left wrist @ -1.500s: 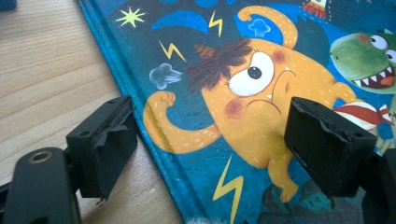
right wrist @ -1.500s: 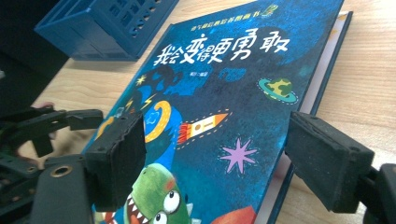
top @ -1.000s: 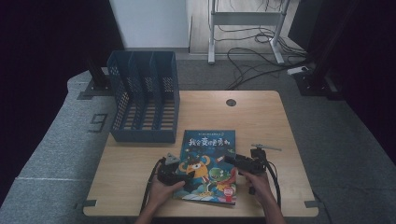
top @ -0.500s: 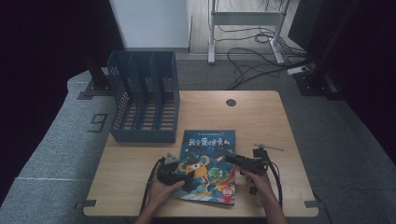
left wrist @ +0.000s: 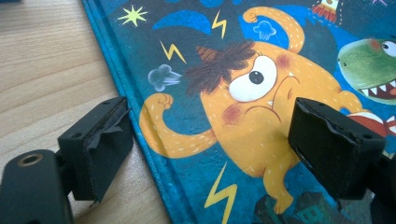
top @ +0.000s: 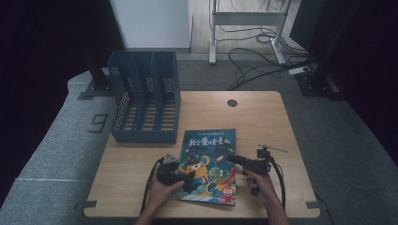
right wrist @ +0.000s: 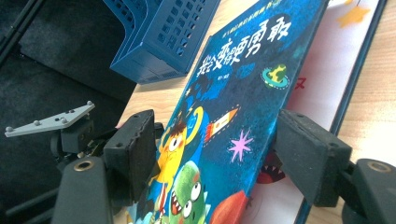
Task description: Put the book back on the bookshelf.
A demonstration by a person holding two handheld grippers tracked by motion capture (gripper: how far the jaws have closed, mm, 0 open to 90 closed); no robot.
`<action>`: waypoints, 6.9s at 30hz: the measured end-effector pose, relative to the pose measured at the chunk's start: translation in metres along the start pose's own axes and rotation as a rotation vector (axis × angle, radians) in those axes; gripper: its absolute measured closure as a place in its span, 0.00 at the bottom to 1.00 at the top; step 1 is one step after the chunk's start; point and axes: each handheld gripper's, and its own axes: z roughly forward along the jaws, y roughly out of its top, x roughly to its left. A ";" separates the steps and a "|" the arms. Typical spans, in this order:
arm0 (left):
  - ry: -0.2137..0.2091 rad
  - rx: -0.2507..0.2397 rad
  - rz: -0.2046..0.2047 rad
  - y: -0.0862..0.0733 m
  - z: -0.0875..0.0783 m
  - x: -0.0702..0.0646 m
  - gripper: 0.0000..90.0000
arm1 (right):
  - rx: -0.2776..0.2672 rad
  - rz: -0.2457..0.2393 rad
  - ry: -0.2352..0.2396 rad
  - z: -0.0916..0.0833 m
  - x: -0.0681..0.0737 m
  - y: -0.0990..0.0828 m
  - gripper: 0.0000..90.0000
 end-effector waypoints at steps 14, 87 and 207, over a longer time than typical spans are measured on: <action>0.002 -0.003 -0.002 0.000 0.000 0.001 0.15 | 0.035 0.042 0.016 0.001 -0.003 -0.001 0.34; -0.043 0.015 0.020 -0.001 -0.005 0.006 0.16 | 0.008 -0.186 -0.123 0.039 -0.008 0.012 0.66; -0.136 0.067 0.227 -0.013 0.000 -0.040 0.10 | -0.282 -0.445 -0.019 -0.033 0.036 0.029 0.85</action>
